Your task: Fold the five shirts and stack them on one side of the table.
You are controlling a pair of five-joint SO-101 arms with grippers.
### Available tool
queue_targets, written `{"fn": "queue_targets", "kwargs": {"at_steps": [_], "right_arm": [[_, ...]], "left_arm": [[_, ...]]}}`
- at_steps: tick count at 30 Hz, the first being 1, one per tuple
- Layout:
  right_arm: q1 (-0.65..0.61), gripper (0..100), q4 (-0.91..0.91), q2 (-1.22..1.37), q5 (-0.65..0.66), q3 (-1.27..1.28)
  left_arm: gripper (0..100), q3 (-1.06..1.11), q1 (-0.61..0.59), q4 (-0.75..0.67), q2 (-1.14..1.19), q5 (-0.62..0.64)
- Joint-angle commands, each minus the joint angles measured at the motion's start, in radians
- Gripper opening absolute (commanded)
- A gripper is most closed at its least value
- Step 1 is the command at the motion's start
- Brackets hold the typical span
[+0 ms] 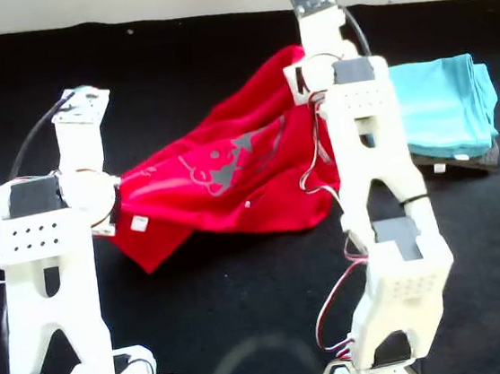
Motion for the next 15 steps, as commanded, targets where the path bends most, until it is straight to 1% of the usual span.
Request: {"fn": "queue_targets", "kwargs": {"at_steps": [1, 4, 5, 9, 15], "right_arm": [[0.012, 5.2, 0.016, 0.018, 0.011, -0.054], [0.010, 18.4, 0.088, 0.025, 0.005, -0.056], [0.012, 20.7, 0.101, 0.024, 0.005, -0.058], [0.033, 16.8, 0.180, -0.001, 0.006, -0.130], [0.031, 15.6, 0.432, -0.054, 0.012, -0.248]], "left_arm": [[1, 0.074, 0.007, -0.011, -0.004, -0.009], [1, 0.222, 0.007, -0.114, -0.007, -0.009], [1, 0.266, 0.007, -0.149, -0.008, -0.009], [1, 0.374, 0.007, -0.262, -0.010, -0.009], [1, 0.384, 0.007, -0.275, -0.012, -0.009]]}}
